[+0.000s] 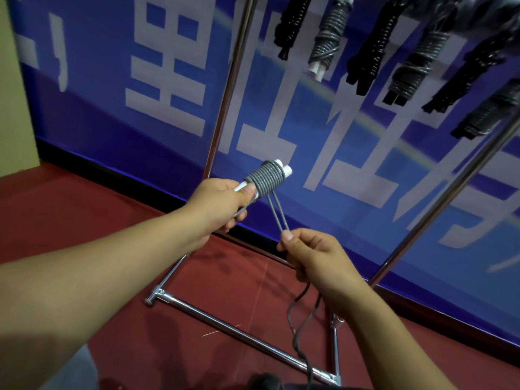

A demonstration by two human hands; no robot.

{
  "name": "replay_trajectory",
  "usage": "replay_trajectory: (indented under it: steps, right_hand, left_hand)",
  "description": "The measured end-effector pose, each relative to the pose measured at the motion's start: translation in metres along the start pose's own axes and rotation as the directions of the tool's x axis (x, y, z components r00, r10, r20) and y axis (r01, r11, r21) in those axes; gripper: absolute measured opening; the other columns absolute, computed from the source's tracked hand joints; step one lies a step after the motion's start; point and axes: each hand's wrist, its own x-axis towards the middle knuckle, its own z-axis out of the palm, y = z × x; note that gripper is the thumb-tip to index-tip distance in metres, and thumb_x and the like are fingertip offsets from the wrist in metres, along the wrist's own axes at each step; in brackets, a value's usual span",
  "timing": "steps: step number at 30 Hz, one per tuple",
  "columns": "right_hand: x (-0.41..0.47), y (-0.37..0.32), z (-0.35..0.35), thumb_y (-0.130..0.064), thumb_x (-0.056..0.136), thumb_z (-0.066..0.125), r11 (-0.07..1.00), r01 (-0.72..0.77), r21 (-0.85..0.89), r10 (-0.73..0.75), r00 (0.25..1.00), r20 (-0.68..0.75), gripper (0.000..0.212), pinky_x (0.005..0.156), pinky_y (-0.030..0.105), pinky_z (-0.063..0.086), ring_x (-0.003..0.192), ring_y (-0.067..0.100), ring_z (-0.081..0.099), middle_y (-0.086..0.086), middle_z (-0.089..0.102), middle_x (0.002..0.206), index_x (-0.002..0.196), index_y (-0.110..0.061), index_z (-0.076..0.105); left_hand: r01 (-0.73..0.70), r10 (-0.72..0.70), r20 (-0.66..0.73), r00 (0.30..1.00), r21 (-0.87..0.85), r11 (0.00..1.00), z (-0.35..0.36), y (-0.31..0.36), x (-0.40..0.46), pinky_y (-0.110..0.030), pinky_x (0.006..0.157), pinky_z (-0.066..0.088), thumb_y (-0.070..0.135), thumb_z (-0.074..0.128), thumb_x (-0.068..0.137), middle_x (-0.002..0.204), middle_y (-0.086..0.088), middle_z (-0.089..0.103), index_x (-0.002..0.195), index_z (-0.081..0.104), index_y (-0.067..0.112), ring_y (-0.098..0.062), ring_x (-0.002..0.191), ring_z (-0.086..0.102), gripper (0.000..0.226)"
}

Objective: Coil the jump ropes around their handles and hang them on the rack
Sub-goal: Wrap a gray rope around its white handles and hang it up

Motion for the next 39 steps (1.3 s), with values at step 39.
replay_trajectory:
  steps: [39]
  right_hand:
    - [-0.008, -0.004, -0.001, -0.025, 0.097, 0.056, 0.93, -0.089, -0.357, 0.042, 0.99, -0.137, 0.026, 0.047, 0.024, 0.031, 0.05, 0.012, 0.036, -0.009, 0.044, 0.054, 0.076, -0.016, 0.069]
  left_hand:
    - [-0.124, 0.277, -0.079, 0.958, 0.755, 0.644, -0.009, -0.005, 0.004, -0.031, 0.062, 0.044, 0.05, 0.059, 0.093, 0.069, 0.006, 0.063, 0.086, 0.066, 0.027, -0.018, 0.071, 0.06, 0.025]
